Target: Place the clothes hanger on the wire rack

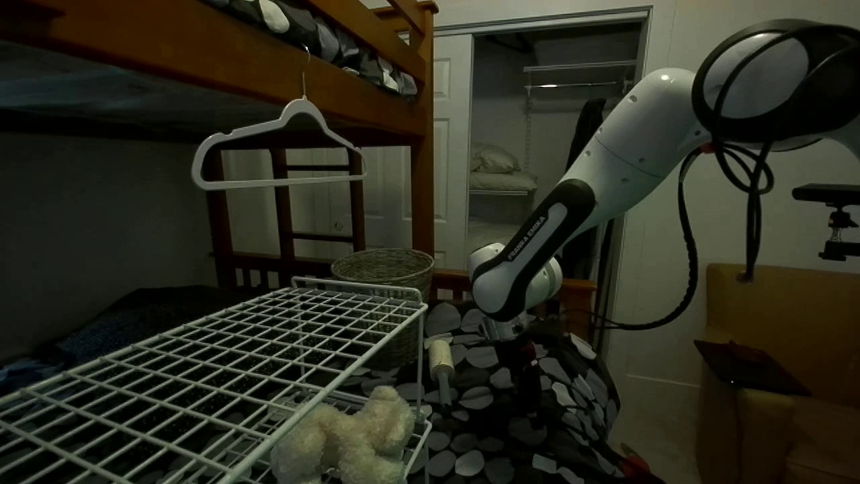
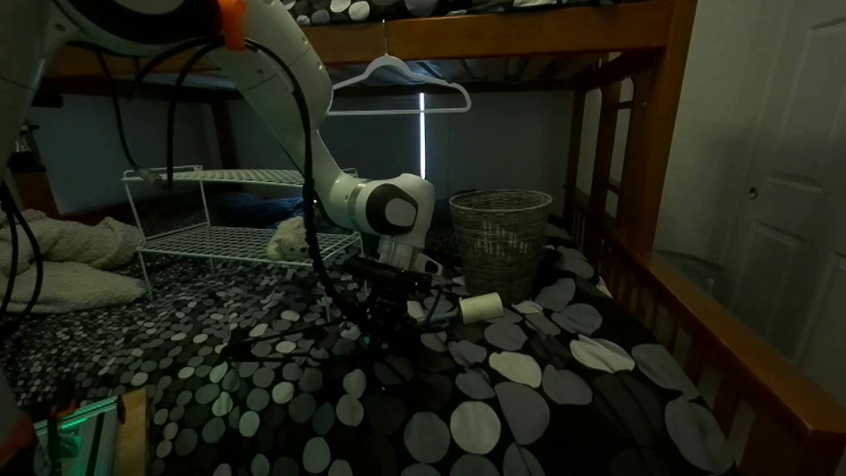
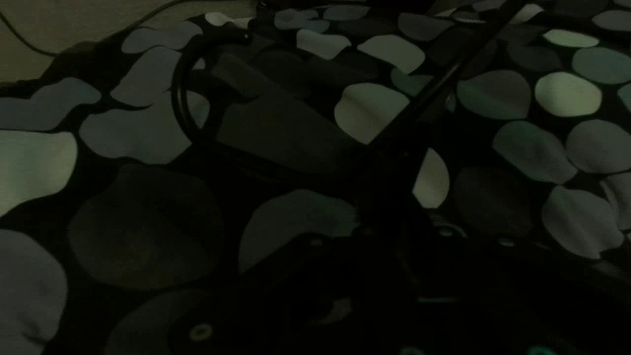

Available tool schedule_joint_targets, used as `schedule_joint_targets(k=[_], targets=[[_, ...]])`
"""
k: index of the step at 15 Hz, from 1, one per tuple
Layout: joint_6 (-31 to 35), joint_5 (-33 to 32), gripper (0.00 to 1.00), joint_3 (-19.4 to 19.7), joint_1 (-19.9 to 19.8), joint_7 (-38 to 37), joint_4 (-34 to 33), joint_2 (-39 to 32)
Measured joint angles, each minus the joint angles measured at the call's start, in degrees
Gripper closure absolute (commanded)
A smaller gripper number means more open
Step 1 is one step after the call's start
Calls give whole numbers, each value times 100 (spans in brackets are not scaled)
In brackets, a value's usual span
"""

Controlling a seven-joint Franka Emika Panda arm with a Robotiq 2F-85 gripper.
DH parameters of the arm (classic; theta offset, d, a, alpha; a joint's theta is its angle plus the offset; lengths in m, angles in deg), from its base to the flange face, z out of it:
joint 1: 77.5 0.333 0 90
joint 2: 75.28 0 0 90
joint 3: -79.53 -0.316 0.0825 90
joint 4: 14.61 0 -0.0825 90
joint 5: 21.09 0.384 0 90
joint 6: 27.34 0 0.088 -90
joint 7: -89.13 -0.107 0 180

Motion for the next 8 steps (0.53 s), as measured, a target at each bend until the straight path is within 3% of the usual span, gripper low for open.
schedule_joint_targets(k=[8], targets=[[-185, -140, 96, 125, -122, 107, 306, 1229]])
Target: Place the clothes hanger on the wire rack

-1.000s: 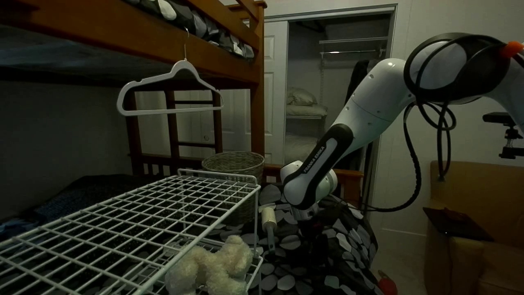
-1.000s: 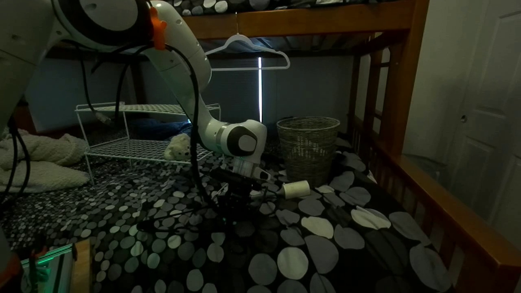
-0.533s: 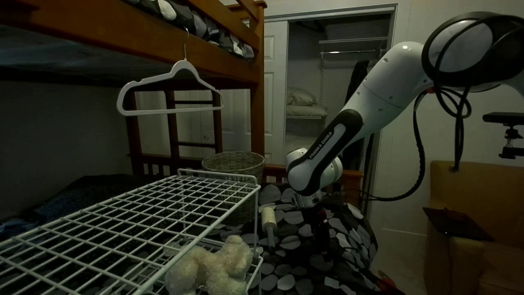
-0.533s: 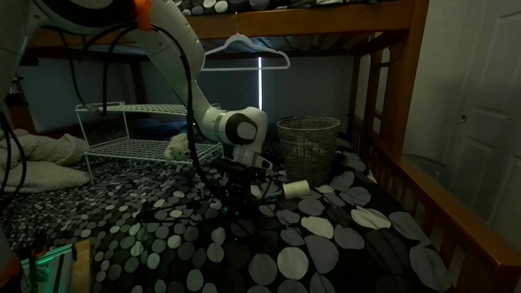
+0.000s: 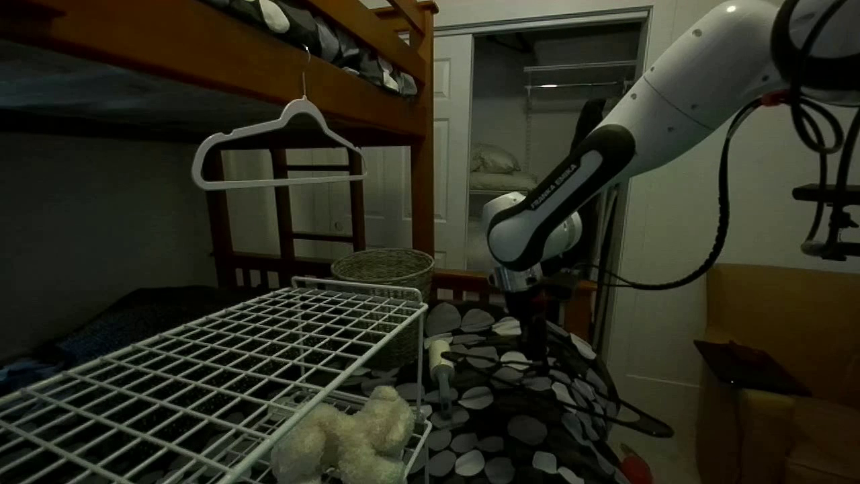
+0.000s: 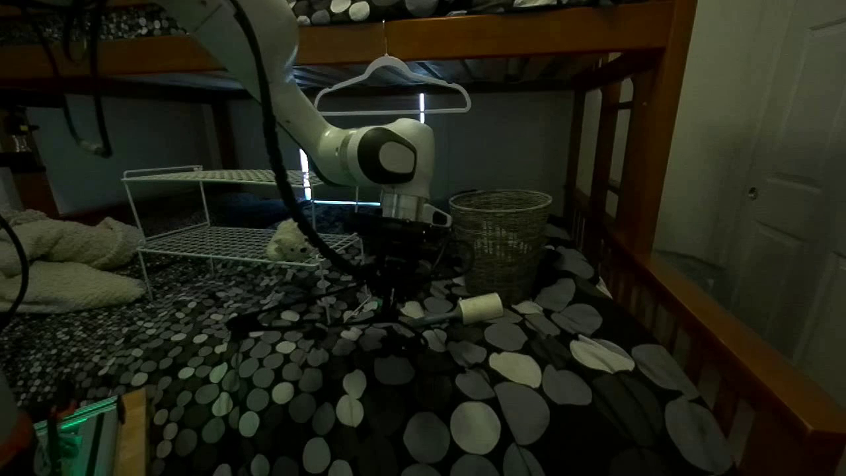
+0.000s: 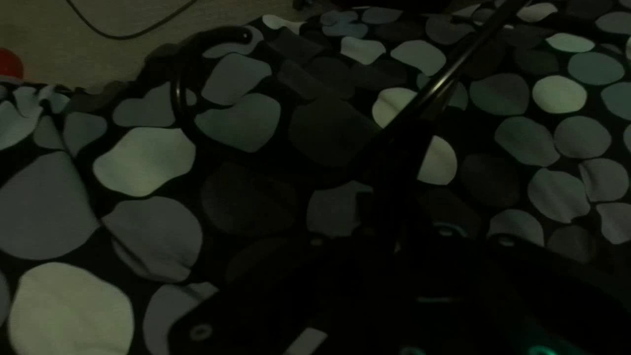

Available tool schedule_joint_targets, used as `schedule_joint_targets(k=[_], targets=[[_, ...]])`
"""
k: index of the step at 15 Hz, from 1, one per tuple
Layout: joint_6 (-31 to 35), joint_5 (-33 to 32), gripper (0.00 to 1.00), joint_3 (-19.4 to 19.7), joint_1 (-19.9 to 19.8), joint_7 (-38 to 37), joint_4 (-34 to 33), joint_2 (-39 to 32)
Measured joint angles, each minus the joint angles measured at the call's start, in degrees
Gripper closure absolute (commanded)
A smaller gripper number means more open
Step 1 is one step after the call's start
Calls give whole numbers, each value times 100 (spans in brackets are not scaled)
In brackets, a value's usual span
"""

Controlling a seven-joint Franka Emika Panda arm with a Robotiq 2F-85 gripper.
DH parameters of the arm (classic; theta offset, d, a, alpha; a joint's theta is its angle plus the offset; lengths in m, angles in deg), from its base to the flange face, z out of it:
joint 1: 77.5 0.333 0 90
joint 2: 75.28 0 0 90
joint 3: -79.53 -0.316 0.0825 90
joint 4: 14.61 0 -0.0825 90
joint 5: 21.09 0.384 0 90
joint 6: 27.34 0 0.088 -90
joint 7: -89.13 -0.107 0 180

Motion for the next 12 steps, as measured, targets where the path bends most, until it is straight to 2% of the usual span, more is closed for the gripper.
schedule_joint_targets(k=[5, 9, 12], targets=[[-326, -140, 96, 46, 23, -23, 42, 1093], [-1027, -64, 96, -140, 240, -49, -146, 1859], [-1495, 23, 96, -351, 502, -151, -440, 2178]])
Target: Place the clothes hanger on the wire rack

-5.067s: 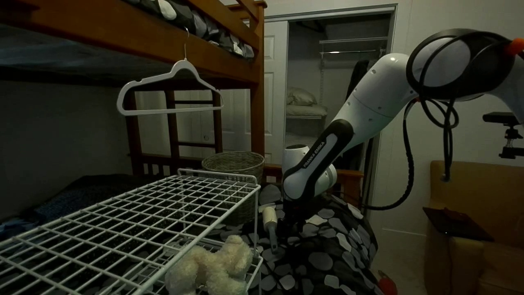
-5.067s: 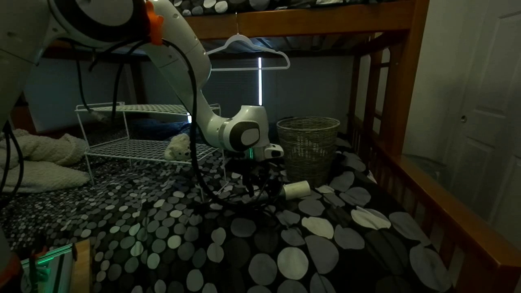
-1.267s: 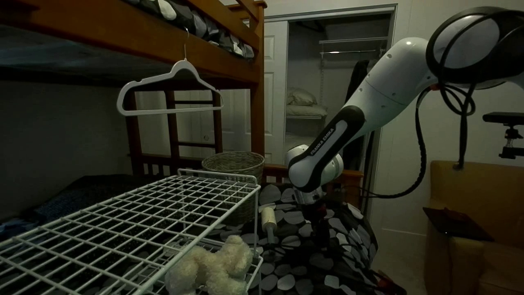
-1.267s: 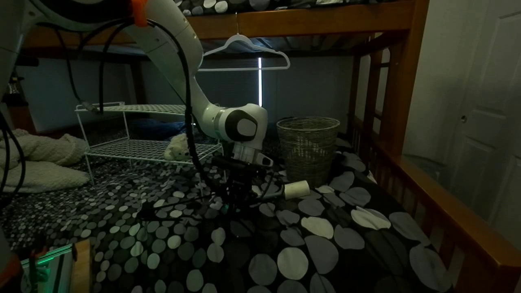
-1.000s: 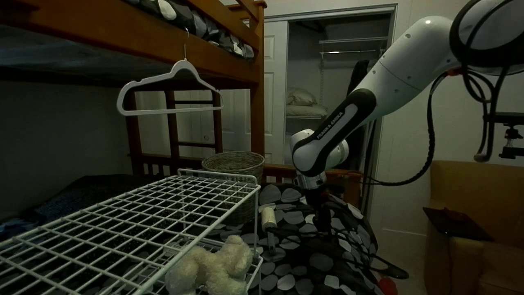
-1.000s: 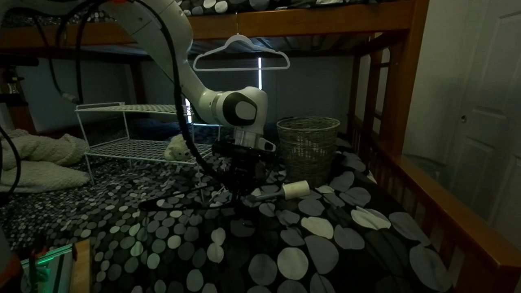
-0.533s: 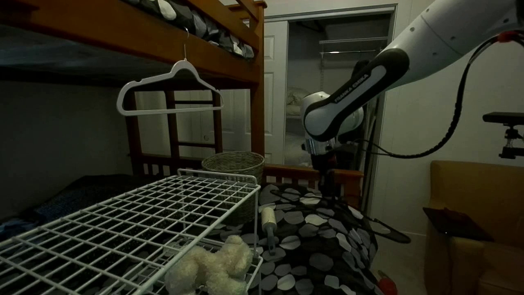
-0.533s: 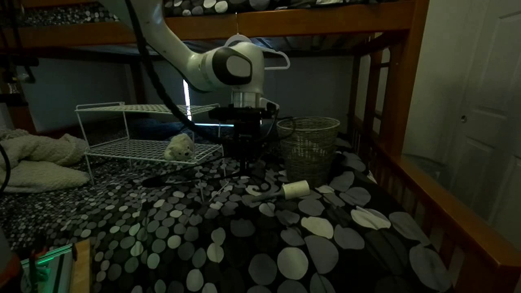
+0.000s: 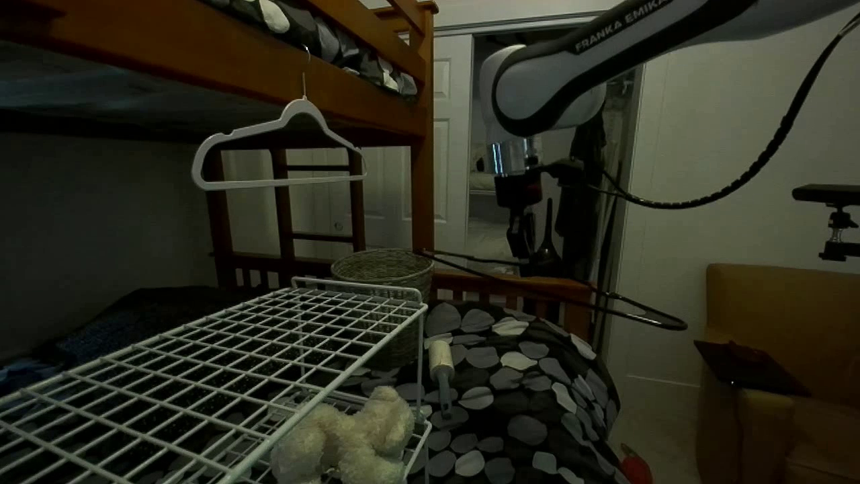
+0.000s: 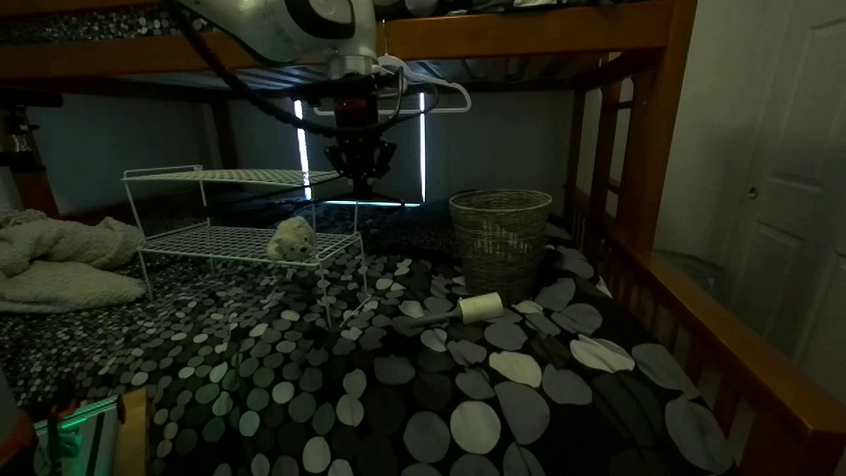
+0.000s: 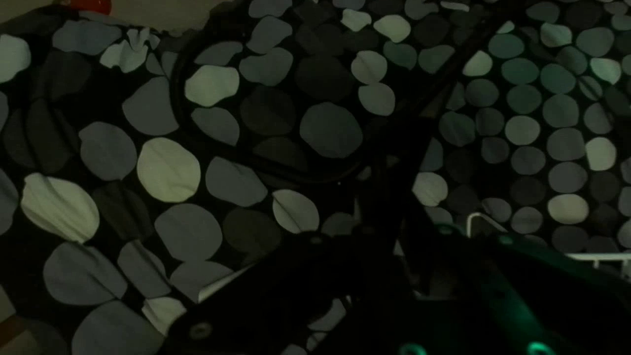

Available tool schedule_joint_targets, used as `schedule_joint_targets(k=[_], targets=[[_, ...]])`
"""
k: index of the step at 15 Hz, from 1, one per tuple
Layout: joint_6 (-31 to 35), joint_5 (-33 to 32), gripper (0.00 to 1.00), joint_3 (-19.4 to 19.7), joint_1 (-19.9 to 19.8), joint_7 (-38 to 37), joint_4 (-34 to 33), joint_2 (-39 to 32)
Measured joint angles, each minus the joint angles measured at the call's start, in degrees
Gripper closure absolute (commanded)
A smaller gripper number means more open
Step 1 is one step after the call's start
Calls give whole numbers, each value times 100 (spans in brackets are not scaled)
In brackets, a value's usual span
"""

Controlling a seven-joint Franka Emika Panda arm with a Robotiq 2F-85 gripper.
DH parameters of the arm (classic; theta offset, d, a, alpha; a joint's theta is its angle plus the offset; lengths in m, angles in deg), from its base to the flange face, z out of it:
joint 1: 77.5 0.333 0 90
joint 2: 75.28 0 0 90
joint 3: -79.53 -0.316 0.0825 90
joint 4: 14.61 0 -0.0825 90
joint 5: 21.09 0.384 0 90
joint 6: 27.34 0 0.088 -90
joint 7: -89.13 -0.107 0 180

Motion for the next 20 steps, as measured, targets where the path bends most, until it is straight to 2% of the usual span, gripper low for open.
schedule_joint_targets(k=[3, 7, 14, 20], targets=[[-209, 14, 96, -264, 291, -22, -381, 0], [-403, 10, 96, -658, 660, -25, -1087, -449], [-1377, -494, 96, -1281, 1405, -319, -2692, -1816], [-2311, -1088, 96, -1387, 2244, -524, -4114, -3021]])
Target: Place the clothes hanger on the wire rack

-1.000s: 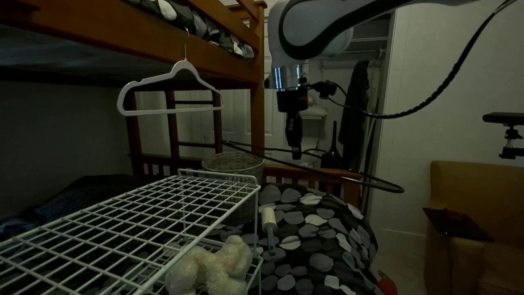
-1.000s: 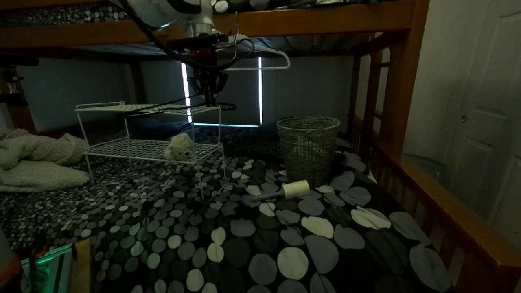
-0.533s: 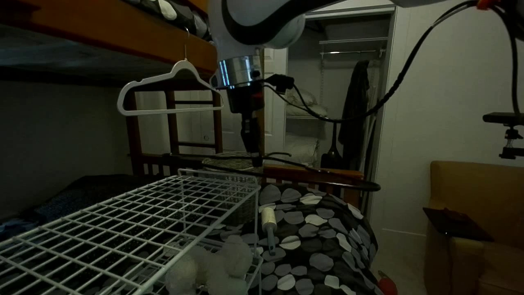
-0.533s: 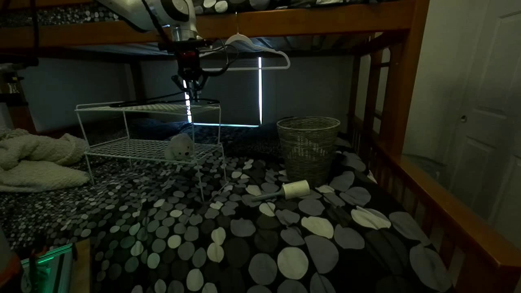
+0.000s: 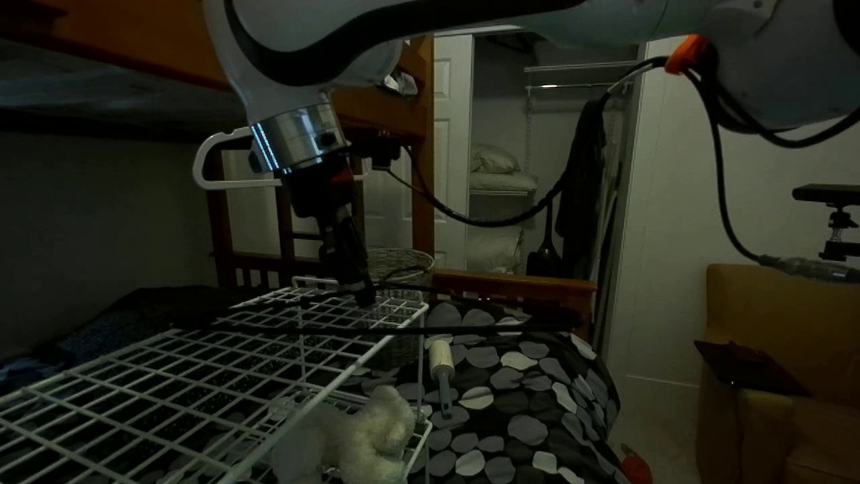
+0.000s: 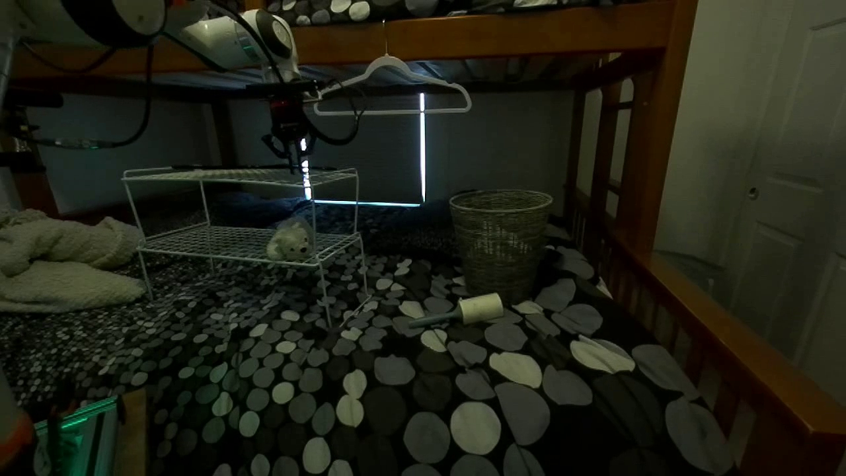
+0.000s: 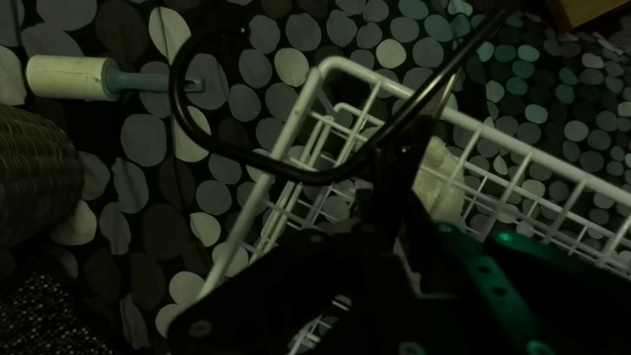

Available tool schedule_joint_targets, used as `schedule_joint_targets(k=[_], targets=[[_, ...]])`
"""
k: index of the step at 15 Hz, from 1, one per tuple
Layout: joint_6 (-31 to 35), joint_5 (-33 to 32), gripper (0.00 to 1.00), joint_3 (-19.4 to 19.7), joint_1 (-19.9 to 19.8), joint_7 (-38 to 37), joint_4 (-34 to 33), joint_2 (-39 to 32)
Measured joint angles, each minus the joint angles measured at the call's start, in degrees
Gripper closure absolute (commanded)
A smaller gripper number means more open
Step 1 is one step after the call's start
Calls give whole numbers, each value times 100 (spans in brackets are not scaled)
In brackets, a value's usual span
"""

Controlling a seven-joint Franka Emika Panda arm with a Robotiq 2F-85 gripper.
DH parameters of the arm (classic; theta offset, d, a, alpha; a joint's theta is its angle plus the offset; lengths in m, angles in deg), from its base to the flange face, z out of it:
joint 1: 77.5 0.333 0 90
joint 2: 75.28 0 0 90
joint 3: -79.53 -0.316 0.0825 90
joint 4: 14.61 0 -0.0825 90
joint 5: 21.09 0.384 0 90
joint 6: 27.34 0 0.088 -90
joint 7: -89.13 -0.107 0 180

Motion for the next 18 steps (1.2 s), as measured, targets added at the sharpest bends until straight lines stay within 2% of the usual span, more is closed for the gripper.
schedule_joint_targets(k=[5, 11, 12, 13, 14, 16, 18], targets=[[-291, -52, 96, 18, 423, 38, -844, -624], [-279, -52, 96, 104, 632, 260, -1489, -895], [-274, -52, 77, 103, 632, 297, -1528, -909], [-253, -52, 68, 103, 632, 342, -1552, -919], [-223, -52, 55, 103, 631, 386, -1572, -930], [-134, -52, 55, 103, 631, 481, -1604, -959], [-24, -52, 52, 103, 628, 561, -1616, -988]])
